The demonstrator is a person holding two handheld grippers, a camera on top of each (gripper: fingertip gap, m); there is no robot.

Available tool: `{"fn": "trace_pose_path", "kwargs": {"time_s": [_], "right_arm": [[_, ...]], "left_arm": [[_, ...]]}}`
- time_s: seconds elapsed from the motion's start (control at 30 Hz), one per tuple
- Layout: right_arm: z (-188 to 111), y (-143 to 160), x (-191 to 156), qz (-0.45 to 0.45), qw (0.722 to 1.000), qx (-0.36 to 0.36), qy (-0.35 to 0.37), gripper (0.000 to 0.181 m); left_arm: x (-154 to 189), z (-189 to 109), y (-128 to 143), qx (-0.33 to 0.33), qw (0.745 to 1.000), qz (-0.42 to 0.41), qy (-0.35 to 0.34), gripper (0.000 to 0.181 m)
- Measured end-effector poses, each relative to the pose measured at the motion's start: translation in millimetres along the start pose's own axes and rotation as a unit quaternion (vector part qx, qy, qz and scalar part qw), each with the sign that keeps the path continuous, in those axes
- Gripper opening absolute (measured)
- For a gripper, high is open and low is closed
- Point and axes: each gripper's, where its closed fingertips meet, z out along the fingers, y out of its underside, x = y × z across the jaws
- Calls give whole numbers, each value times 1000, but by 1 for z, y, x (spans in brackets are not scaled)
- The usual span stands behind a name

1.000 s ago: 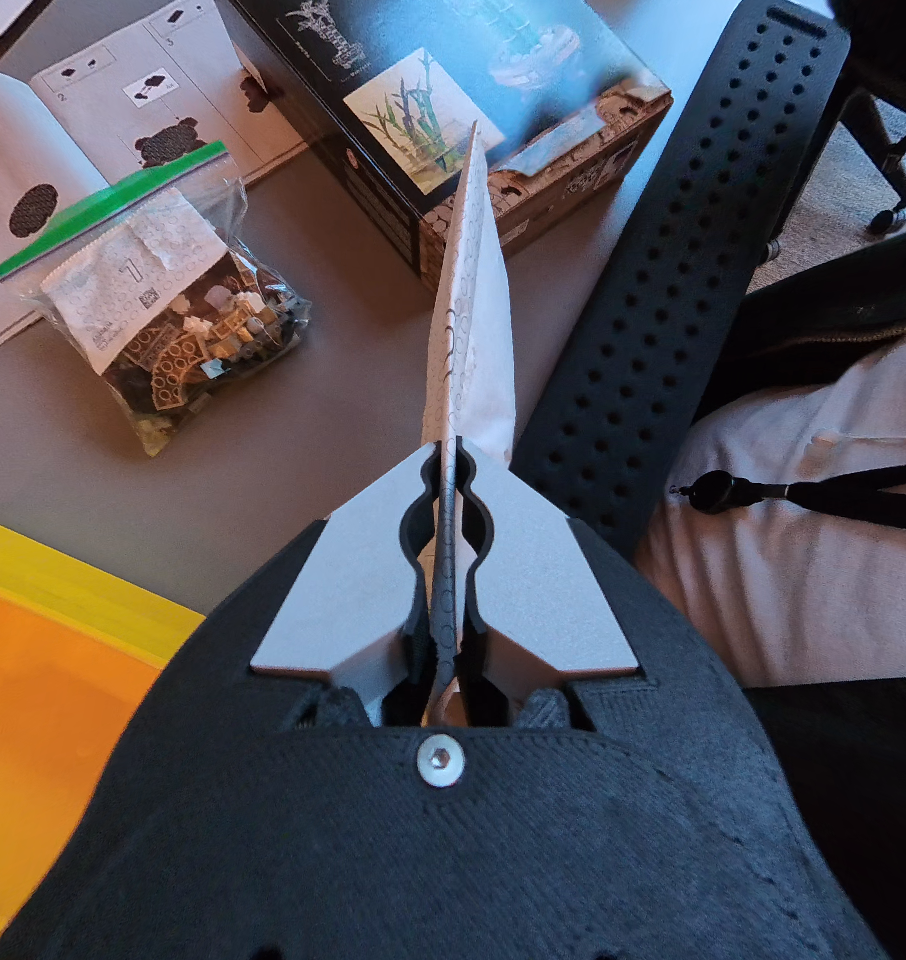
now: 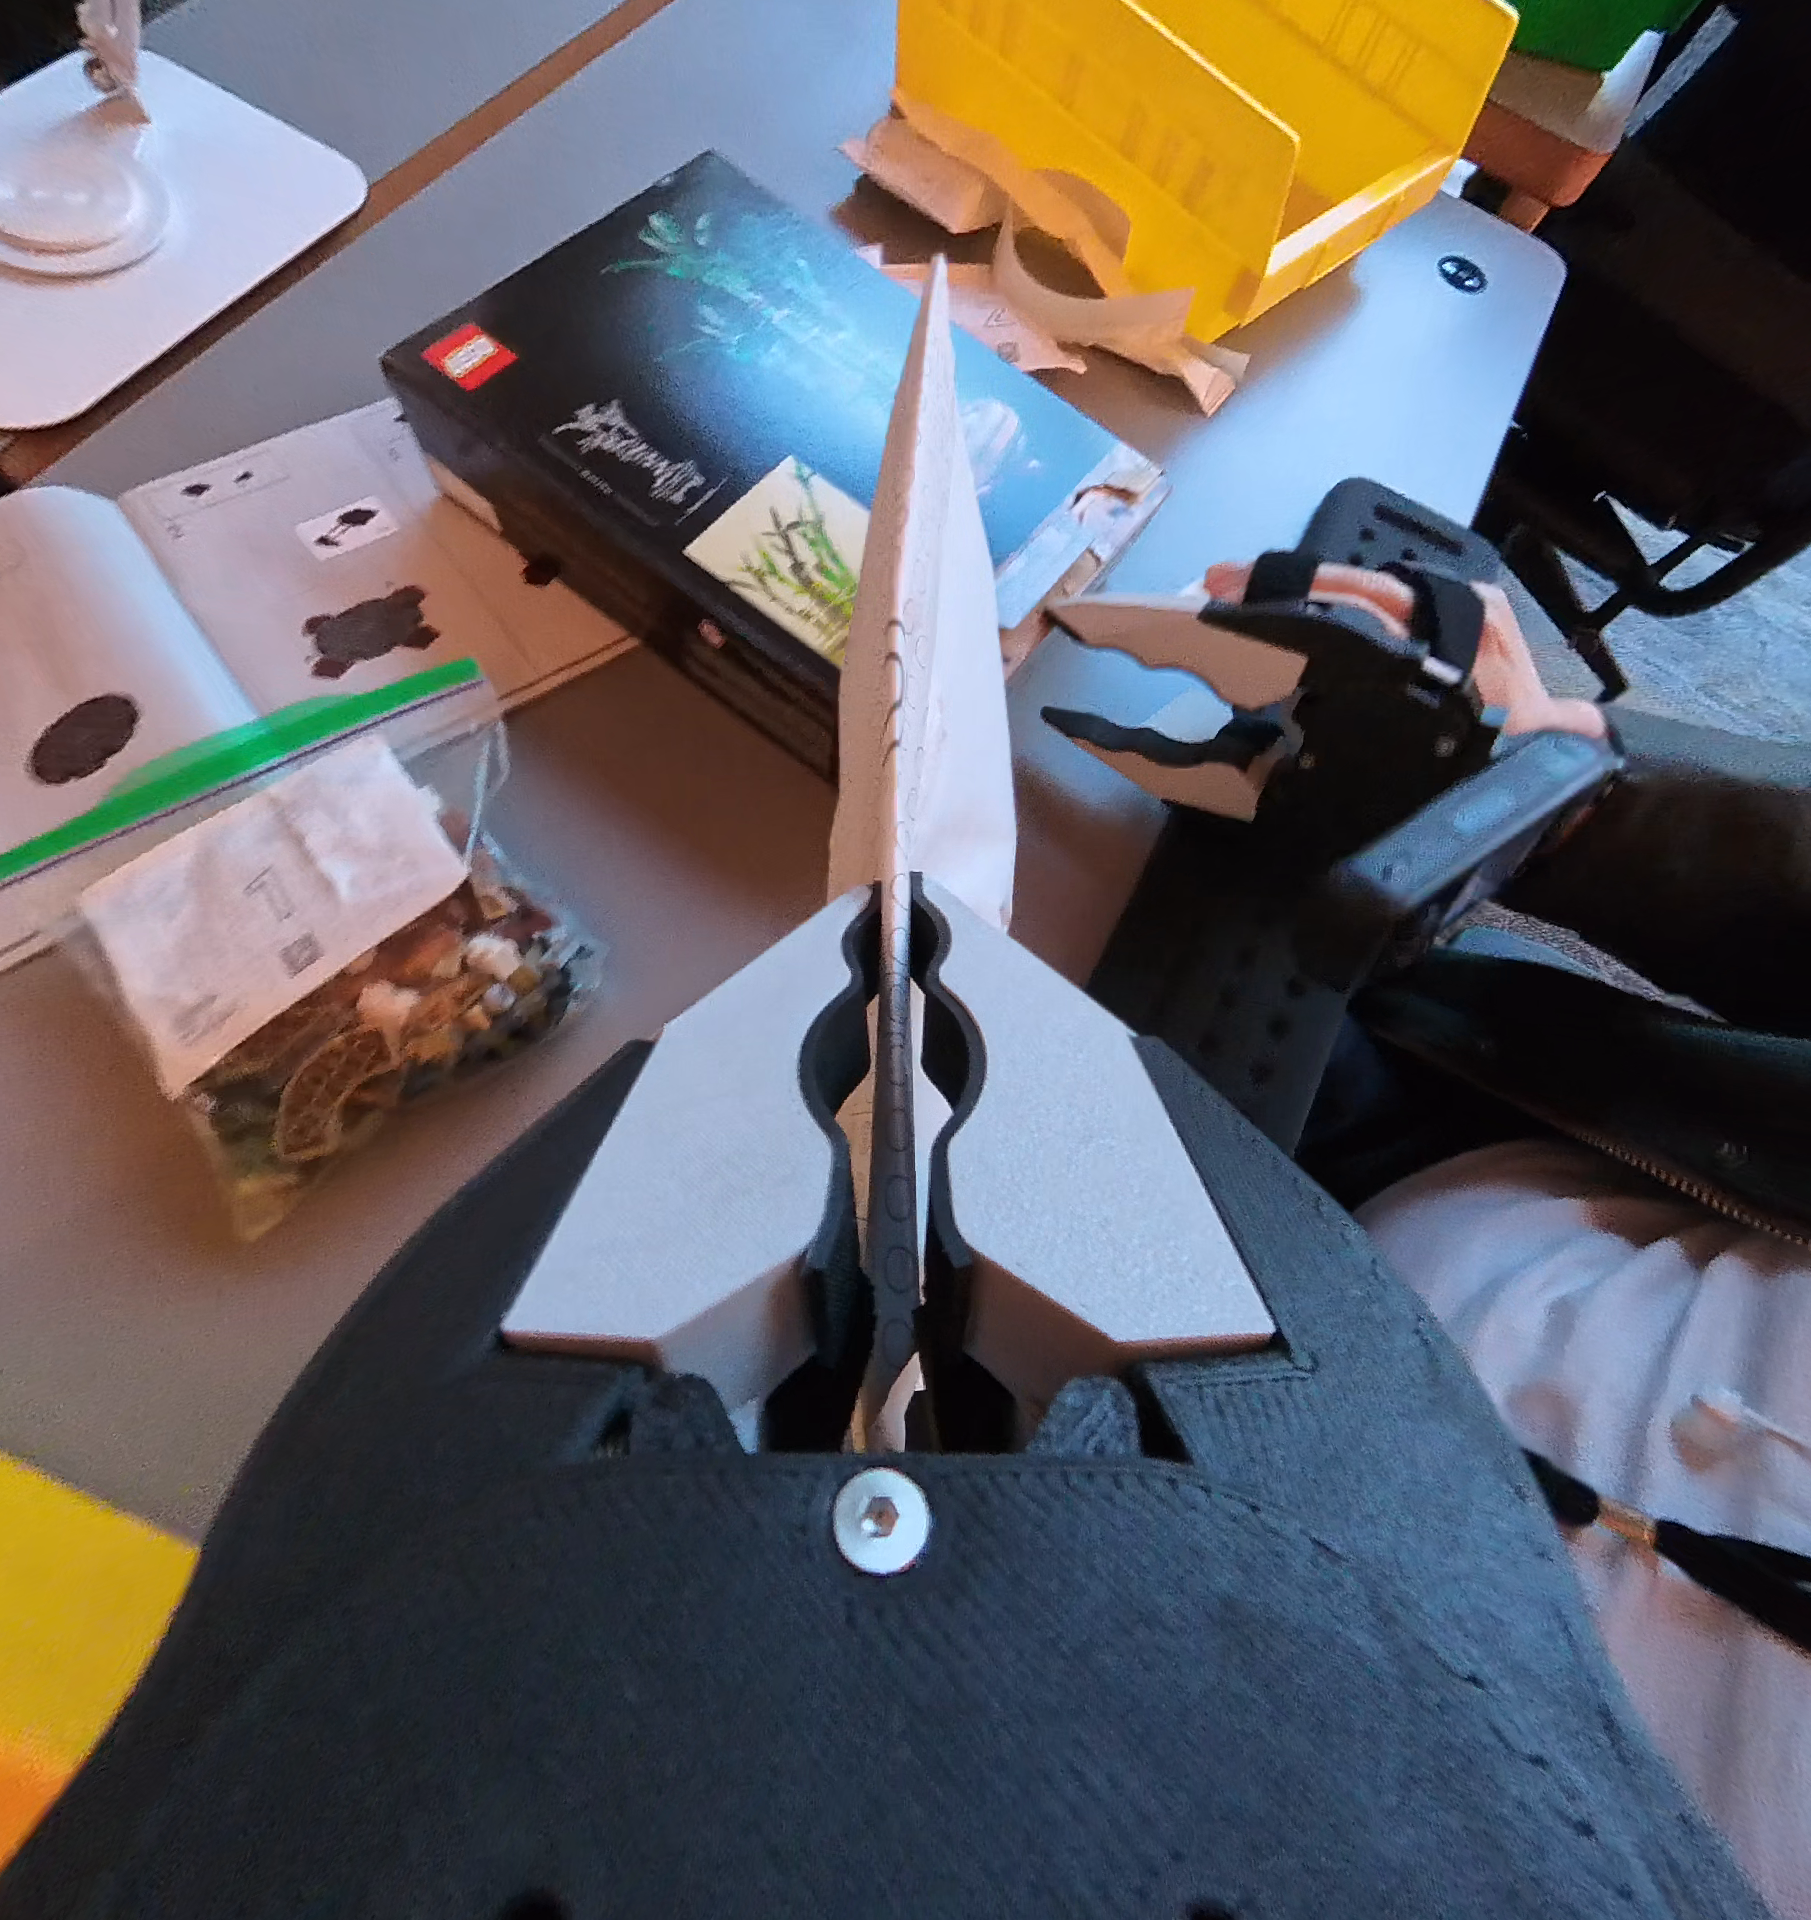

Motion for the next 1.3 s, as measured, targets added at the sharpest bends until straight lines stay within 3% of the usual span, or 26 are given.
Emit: {"fn": "trace_pose_path", "kwargs": {"time_s": [0.13, 0.17, 0.2, 0.3, 0.43, 0.53, 0.6, 0.7, 0.77, 0.87, 0.97, 1.07, 1.1, 1.3], "right_arm": [[-10, -1, 1, -30, 999, 14, 36, 29], [-13, -3, -3, -31, 999, 22, 28, 21], [-17, -4, -20, -34, 999, 31, -21, 0], [-24, 2, -23, 9, 999, 19, -48, 0], [-38, -11, 9, 97, 988, 116, -33, 4], [-12, -1, 33, 174, 970, 150, -75, 53], [22, 24, 48, 177, 975, 114, -70, 63], [46, 33, 28, 110, 979, 104, -140, 58], [54, 39, 21, 73, 983, 91, -142, 59], [36, 39, 14, -12, 986, 117, -119, 31], [23, 42, -12, -63, 979, 131, -140, 21], [20, 41, -13, -45, 980, 135, -142, 17], [17, 41, -21, -42, 974, 135, -175, 4], [18, 40, -19, 10, 973, 133, -187, 11]], "left_arm": [[16, 36, -11, -7, 1000, 0, 25, 0], [19, 45, -11, -11, 1000, 1, 27, 0], [20, 54, -10, -18, 999, 1, 27, 0], [17, 74, -3, -42, 999, 12, 6, 0], [12, 87, 2, -49, 999, 16, -10, 0], [13, 90, 5, -51, 999, -3, 7, 0], [12, 93, 11, -57, 998, -8, 7, 0], [14, 95, 20, -56, 998, -24, 22, 0], [15, 93, 25, -51, 997, -46, 38, 0], [7, 72, 18, 2, 997, -75, 30, 0], [-10, 49, 14, 40, 995, -95, 3, 0], [-21, 49, 20, 33, 994, -104, -12, 0], [-21, 52, 23, 29, 994, -104, -16, 0], [-17, 78, 40, -10, 996, -79, -34, 0]]}}
